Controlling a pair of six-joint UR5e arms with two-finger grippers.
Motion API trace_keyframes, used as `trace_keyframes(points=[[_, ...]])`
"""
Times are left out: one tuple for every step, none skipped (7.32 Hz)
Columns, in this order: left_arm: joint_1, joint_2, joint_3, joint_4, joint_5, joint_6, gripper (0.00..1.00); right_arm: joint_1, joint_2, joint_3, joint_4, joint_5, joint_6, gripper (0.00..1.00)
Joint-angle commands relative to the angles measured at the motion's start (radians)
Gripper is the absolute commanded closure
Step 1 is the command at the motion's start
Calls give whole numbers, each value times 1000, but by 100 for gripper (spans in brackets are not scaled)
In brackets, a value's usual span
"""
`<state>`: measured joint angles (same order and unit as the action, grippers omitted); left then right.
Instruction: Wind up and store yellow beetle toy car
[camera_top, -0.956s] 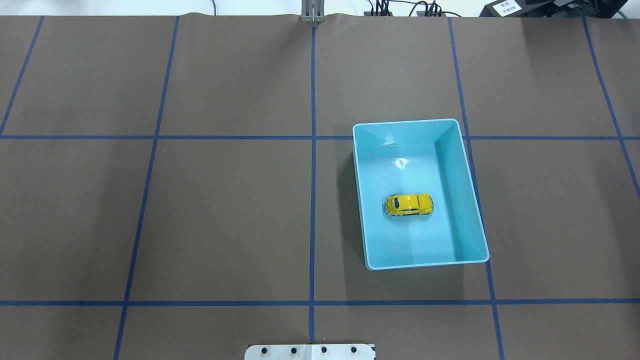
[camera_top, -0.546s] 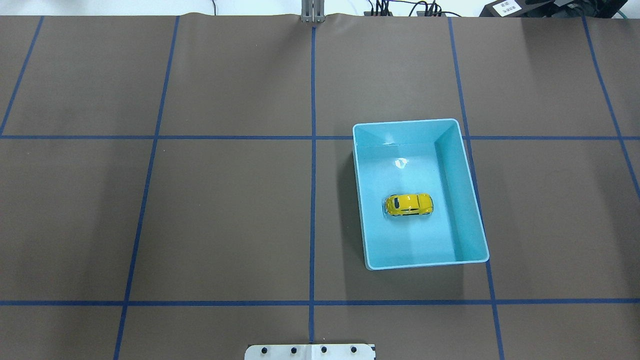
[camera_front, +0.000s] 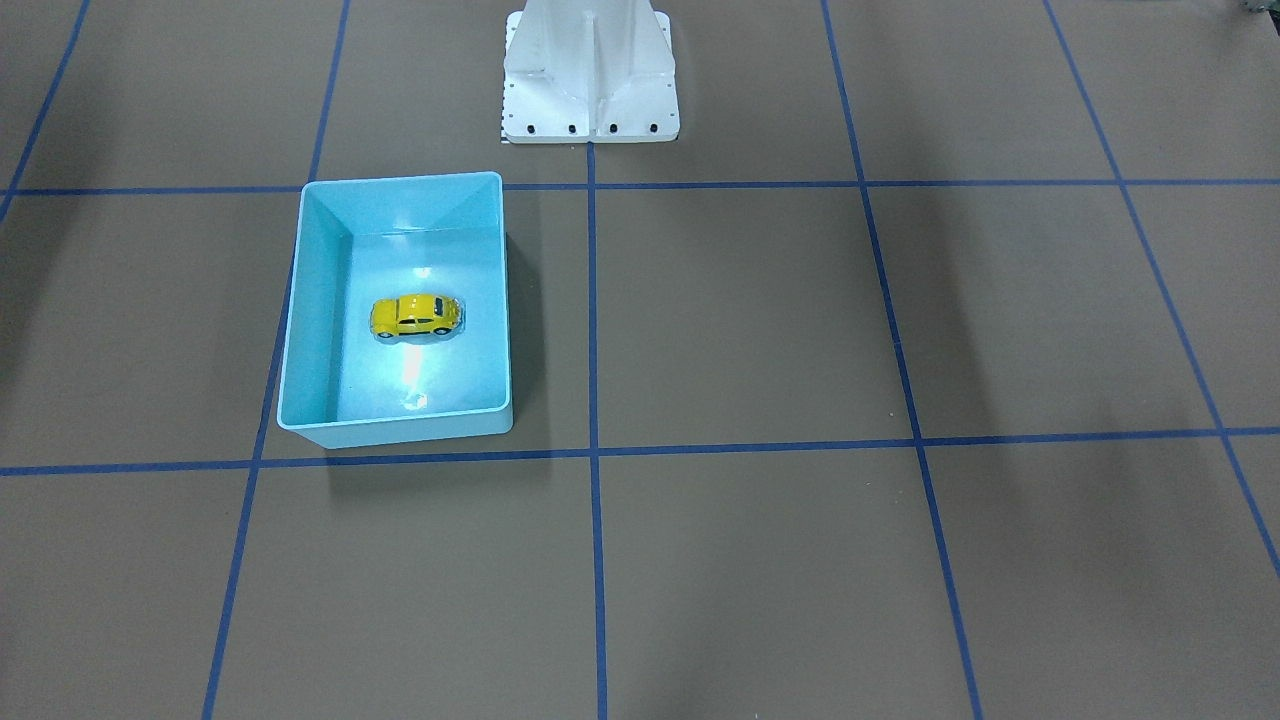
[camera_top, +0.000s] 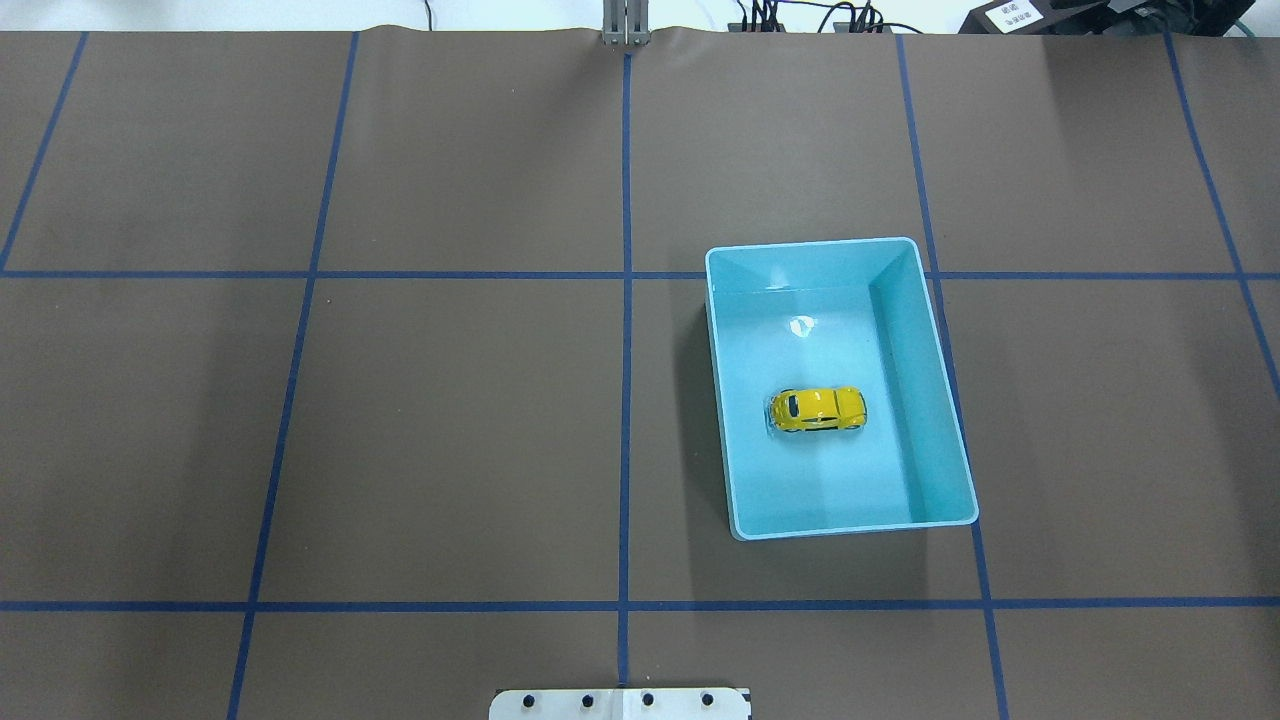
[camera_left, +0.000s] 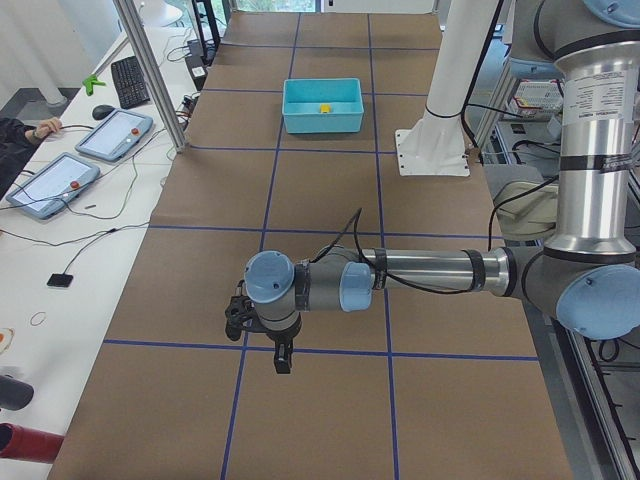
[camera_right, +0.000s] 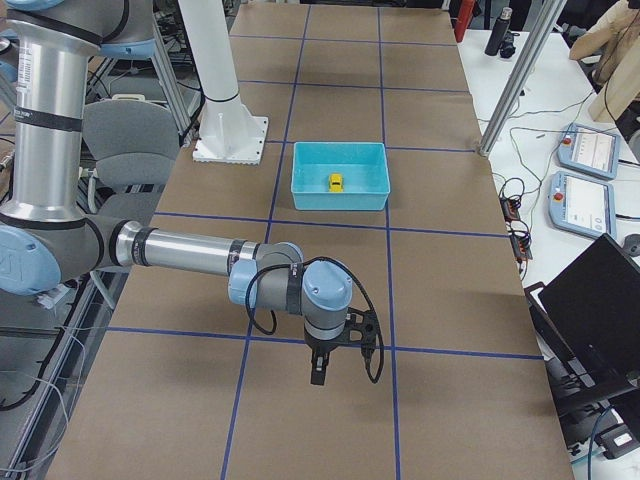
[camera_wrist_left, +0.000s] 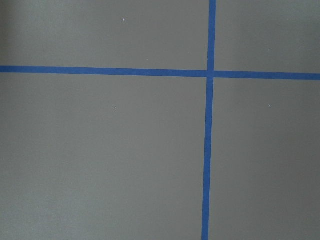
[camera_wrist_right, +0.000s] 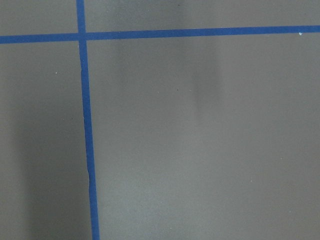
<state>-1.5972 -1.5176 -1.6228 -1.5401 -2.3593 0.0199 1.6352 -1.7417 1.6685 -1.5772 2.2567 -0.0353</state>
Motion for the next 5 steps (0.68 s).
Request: trace_keyframes(points=[[0,-1,1,0,0,0,0,0,2,-1,0,0,2,0],[0,0,1,2,0,0,0,0,4,3,-1,1,47,0],[0,0,3,3,0,0,0,0,13,14,-1,6,157,0],[-1,0,4,3,5,0,0,-6,54,16,-9,15,178,0],[0,0,4,6,8,0,0,-24,73,19,-9,21,179,0]])
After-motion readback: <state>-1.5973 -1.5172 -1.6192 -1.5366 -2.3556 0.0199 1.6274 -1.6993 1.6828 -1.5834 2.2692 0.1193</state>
